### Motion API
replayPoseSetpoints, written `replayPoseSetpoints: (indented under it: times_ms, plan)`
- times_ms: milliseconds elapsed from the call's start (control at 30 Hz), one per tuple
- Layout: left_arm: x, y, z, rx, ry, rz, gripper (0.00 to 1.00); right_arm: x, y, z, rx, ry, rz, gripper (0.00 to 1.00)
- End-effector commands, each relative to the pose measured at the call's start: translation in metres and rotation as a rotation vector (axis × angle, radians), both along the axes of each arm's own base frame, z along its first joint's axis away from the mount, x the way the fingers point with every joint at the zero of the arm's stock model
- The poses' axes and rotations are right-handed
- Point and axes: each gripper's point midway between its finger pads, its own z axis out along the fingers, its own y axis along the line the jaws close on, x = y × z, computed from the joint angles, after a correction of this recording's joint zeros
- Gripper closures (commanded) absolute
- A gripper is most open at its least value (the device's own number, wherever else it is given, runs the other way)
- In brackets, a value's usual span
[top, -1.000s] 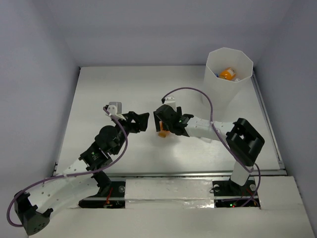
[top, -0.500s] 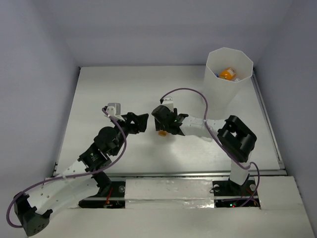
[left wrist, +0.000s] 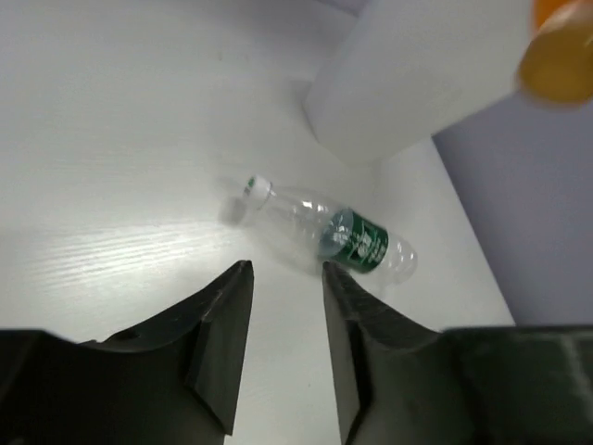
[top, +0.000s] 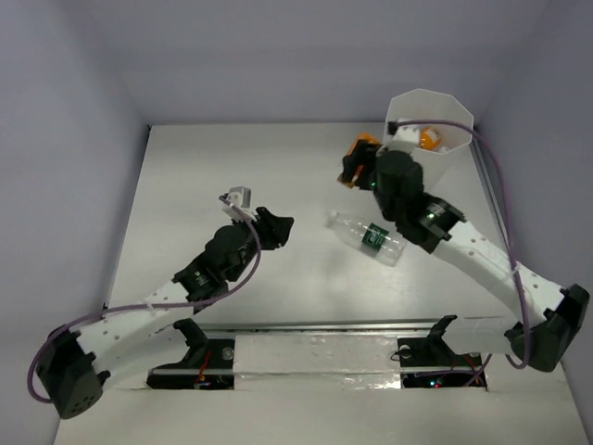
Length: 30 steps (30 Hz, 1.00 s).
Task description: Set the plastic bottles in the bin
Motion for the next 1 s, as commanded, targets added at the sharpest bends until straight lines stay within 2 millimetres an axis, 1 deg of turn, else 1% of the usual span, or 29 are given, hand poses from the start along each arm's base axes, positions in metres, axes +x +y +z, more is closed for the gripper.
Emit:
replayPoseSetpoints:
  times_ms: [0,33,67,100,133,167,200,233,267,300,333,367,400,433,467,500,533,567,600,633,667,700,733,767,833,867,900,933,967]
  plan:
    - [-0.007,-0.047,0.001,-0.095,0.016,-0.152,0.69,0.017,-0.067,0.054,-0.052,-0.120,-0.161,0.44]
    - [-0.005,-0.062,-0.019,-0.063,0.061,-0.176,0.76,0.024,-0.095,0.066,-0.057,-0.136,-0.224,0.44]
    - [-0.006,-0.071,-0.025,-0.053,0.075,-0.192,0.85,0.027,-0.107,0.076,-0.075,-0.152,-0.248,0.44]
    - [-0.013,-0.088,-0.020,-0.066,0.066,-0.229,0.88,0.031,-0.120,0.085,-0.084,-0.169,-0.285,0.44]
    - [-0.014,-0.115,-0.043,-0.035,0.109,-0.255,0.90,0.045,-0.156,0.113,-0.109,-0.206,-0.397,0.45]
    - [-0.014,-0.115,-0.043,-0.035,0.109,-0.255,0.90,0.047,-0.168,0.113,-0.113,-0.205,-0.428,0.45]
    - [-0.016,-0.123,-0.047,-0.039,0.120,-0.265,0.89,0.052,-0.178,0.115,-0.123,-0.202,-0.460,0.45]
    - [-0.014,-0.132,-0.042,-0.061,0.113,-0.272,0.87,0.063,-0.184,0.110,-0.134,-0.190,-0.486,0.45]
    - [-0.015,-0.142,-0.057,-0.042,0.142,-0.282,0.82,0.069,-0.192,0.119,-0.123,-0.209,-0.513,0.45]
    - [-0.012,-0.148,-0.056,-0.066,0.149,-0.279,0.73,0.075,-0.205,0.122,-0.127,-0.208,-0.545,0.45]
    - [-0.014,-0.153,-0.059,-0.072,0.160,-0.285,0.69,0.081,-0.210,0.123,-0.129,-0.204,-0.561,0.44]
    - [-0.014,-0.159,-0.070,-0.067,0.186,-0.291,0.64,0.095,-0.212,0.112,-0.149,-0.173,-0.572,0.44]
    - [-0.013,-0.162,-0.072,-0.086,0.197,-0.290,0.46,0.100,-0.223,0.121,-0.155,-0.186,-0.599,0.44]
    - [-0.010,-0.165,-0.071,-0.095,0.200,-0.285,0.38,0.105,-0.230,0.120,-0.169,-0.177,-0.630,0.44]
    - [-0.012,-0.170,-0.079,-0.086,0.217,-0.287,0.31,0.117,-0.235,0.108,-0.200,-0.143,-0.658,0.43]
    - [-0.011,-0.171,-0.081,-0.091,0.224,-0.282,0.22,0.120,-0.238,0.115,-0.214,-0.150,-0.682,0.43]
    - [-0.009,-0.174,-0.079,-0.105,0.228,-0.275,0.18,0.124,-0.244,0.111,-0.226,-0.139,-0.700,0.43]
    - [-0.006,-0.175,-0.086,-0.097,0.237,-0.262,0.14,0.129,-0.243,0.107,-0.239,-0.129,-0.696,0.42]
    - [-0.008,-0.179,-0.087,-0.097,0.242,-0.263,0.07,0.137,-0.241,0.098,-0.251,-0.113,-0.692,0.42]
    - [-0.005,-0.182,-0.086,-0.097,0.244,-0.256,0.05,0.141,-0.238,0.092,-0.251,-0.104,-0.673,0.41]
    - [-0.003,-0.185,-0.094,-0.084,0.257,-0.250,0.03,0.144,-0.237,0.085,-0.255,-0.088,-0.671,0.40]
    - [-0.001,-0.187,-0.097,-0.076,0.262,-0.248,0.01,0.148,-0.235,0.077,-0.250,-0.073,-0.663,0.39]
    - [0.002,-0.192,-0.093,-0.077,0.260,-0.248,0.01,0.150,-0.232,0.073,-0.245,-0.067,-0.650,0.39]
    - [0.004,-0.194,-0.103,-0.059,0.272,-0.242,0.01,0.150,-0.231,0.062,-0.248,-0.047,-0.645,0.37]
    - [0.008,-0.198,-0.105,-0.049,0.278,-0.230,0.01,0.151,-0.225,0.056,-0.229,-0.040,-0.609,0.27]
    - [0.010,-0.199,-0.112,-0.042,0.286,-0.220,0.01,0.150,-0.223,0.050,-0.227,-0.028,-0.597,0.18]
    - [0.011,-0.200,-0.115,-0.041,0.295,-0.212,0.01,0.148,-0.222,0.049,-0.213,-0.028,-0.589,0.15]
    - [0.014,-0.203,-0.114,-0.045,0.295,-0.207,0.01,0.143,-0.220,0.054,-0.198,-0.040,-0.576,0.13]
    - [0.017,-0.203,-0.120,-0.034,0.300,-0.190,0.01,0.140,-0.219,0.057,-0.184,-0.053,-0.569,0.08]
